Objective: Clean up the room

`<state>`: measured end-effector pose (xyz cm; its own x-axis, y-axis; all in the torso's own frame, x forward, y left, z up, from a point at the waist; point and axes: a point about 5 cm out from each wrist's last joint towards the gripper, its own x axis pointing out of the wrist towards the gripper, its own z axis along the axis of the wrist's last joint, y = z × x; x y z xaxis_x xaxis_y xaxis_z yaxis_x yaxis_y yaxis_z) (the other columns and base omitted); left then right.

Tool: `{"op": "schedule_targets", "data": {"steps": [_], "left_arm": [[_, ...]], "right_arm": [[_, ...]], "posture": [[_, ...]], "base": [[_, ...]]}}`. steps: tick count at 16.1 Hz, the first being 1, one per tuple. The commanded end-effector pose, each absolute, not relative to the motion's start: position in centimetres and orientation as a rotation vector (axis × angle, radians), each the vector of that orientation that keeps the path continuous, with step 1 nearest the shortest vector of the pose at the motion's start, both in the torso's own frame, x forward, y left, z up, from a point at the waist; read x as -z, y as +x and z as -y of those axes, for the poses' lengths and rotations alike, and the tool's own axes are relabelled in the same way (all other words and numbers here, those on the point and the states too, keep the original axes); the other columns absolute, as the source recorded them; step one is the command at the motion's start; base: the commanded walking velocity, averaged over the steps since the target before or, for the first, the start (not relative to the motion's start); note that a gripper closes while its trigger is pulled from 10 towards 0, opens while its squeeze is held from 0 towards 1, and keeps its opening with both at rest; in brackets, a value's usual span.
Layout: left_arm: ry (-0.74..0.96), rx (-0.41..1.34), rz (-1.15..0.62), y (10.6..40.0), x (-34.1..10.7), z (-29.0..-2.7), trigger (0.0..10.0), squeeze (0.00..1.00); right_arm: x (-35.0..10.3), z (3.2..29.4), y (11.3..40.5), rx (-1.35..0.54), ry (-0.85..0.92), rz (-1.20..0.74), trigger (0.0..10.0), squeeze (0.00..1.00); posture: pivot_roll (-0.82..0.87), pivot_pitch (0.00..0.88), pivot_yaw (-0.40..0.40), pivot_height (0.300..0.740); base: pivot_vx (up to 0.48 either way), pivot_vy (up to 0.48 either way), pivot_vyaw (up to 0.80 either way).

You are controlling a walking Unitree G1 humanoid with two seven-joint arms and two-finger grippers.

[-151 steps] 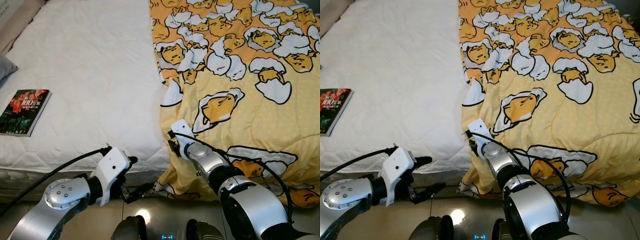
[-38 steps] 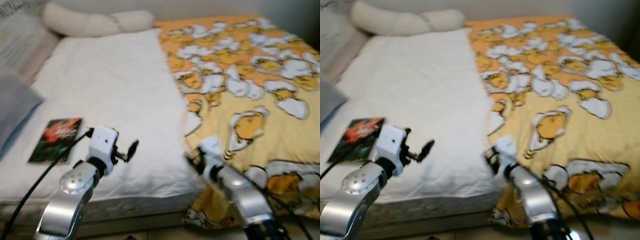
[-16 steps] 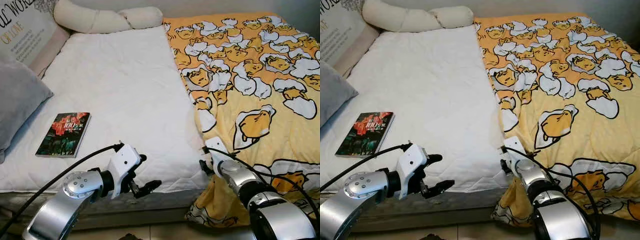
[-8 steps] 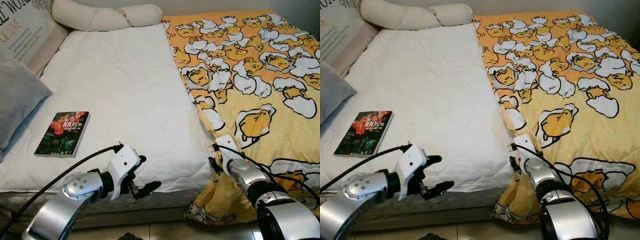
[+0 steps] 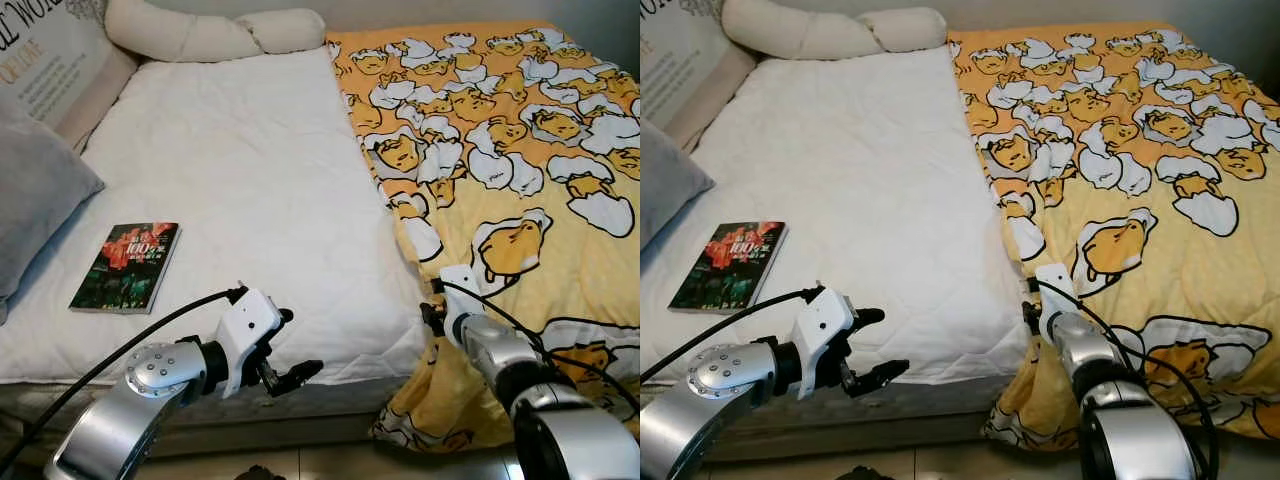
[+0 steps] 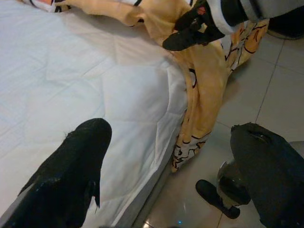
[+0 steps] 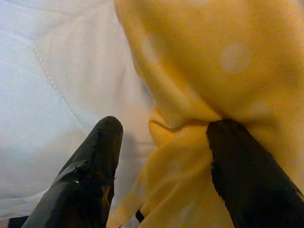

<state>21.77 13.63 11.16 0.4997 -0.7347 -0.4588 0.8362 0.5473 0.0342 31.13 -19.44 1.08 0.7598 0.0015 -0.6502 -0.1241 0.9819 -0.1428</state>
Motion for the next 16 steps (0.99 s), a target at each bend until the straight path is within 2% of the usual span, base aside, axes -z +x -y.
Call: {"op": "schedule_targets", "data": {"steps": [1,2,5,10,14,16], "left_arm": [[0.282,0.959,-0.407,21.7,-11.4,-13.7,10.0,0.42],[0.280,0.960,-0.407,21.7,-11.4,-13.7,10.0,0.42],[0.275,0.961,-0.404,21.8,-11.4,-13.5,10.0,0.42],[0.268,0.947,-0.405,21.7,-11.3,-13.6,10.0,0.42],[0.265,0.951,-0.411,21.6,-11.3,-13.6,10.0,0.42],[0.264,0.949,-0.410,21.6,-11.3,-13.7,10.0,0.42]], "right_arm": [[-1.5,19.8,31.3,-0.045,-0.181,-0.671,10.0,0.00],[-1.6,19.9,31.3,-0.038,-0.180,-0.660,10.0,1.00],[-1.7,20.0,31.3,-0.040,-0.292,-0.650,10.0,1.00],[-2.3,19.5,31.5,0.012,-0.372,-0.631,10.0,1.00],[-1.2,19.6,30.7,0.019,-0.401,-0.707,10.0,1.00],[-1.9,19.7,31.0,0.047,-0.378,-0.683,10.0,1.00]], "posture": [[0.02,0.010,0.051,0.740],[0.02,0.009,0.053,0.740],[0.02,0.013,0.052,0.740],[0.02,0.019,0.043,0.740],[0.02,0.030,0.044,0.740],[0.02,0.030,0.042,0.740]], "base": [[0.000,0.000,0.00],[0.000,0.000,0.00],[0.000,0.000,0.00],[0.000,0.000,0.00],[0.000,0.000,0.00],[0.000,0.000,0.00]]}}
